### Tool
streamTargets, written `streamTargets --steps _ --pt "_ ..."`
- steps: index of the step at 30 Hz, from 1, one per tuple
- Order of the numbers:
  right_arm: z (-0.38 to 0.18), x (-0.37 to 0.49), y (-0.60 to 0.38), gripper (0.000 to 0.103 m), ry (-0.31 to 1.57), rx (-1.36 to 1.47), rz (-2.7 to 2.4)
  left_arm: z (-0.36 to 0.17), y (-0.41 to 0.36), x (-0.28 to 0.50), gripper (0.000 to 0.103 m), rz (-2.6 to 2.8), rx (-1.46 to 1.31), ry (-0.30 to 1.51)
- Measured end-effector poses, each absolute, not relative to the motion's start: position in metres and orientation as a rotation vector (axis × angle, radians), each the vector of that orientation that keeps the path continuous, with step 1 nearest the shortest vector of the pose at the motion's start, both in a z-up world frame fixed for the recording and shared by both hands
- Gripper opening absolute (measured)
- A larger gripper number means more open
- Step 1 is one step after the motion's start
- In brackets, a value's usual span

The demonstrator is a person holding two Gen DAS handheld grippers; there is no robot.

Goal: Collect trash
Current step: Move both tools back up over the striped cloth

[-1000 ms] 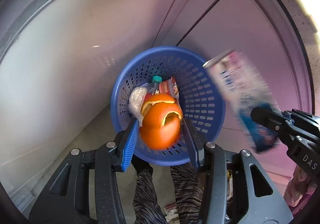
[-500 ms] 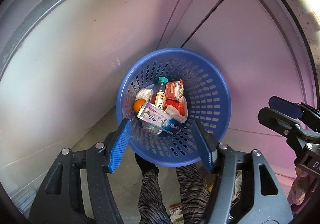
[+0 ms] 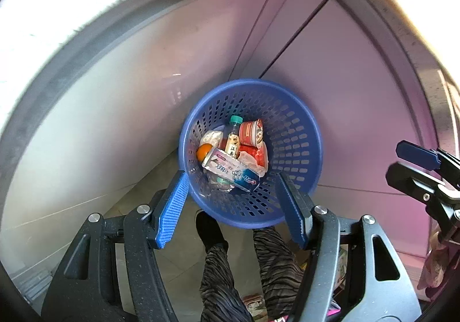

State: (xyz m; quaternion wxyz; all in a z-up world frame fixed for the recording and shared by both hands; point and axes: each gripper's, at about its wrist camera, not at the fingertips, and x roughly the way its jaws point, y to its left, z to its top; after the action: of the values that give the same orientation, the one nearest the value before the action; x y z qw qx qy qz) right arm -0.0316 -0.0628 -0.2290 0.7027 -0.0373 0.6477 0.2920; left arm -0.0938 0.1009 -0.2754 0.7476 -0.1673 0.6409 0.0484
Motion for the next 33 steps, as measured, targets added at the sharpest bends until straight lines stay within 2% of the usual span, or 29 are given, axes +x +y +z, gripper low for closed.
streamTargets --steps 11,14,18,26,33 --pt "-0.161 -0.035 -0.082 0.074 1.365 -0.079 0.79 -0.195 0.111 -0.096 0.064 0.144 -0.419 1.261" --pt "-0.138 -0.029 -0.091 0.083 1.324 -0.064 0.835 -0.172 0.112 -0.087 0.064 0.157 -0.427 1.217" --pt "-0.106 -0.015 -0.107 0.084 1.253 -0.051 0.852 -0.145 0.108 -0.068 0.064 0.14 -0.465 1.167" --pt "-0.067 0.038 -0.137 0.085 1.141 -0.042 0.799 -0.119 0.085 -0.014 0.064 0.098 -0.5 1.12" --pt "-0.066 0.104 -0.153 0.085 1.105 -0.044 0.765 -0.124 0.068 0.035 0.064 0.099 -0.557 1.137"
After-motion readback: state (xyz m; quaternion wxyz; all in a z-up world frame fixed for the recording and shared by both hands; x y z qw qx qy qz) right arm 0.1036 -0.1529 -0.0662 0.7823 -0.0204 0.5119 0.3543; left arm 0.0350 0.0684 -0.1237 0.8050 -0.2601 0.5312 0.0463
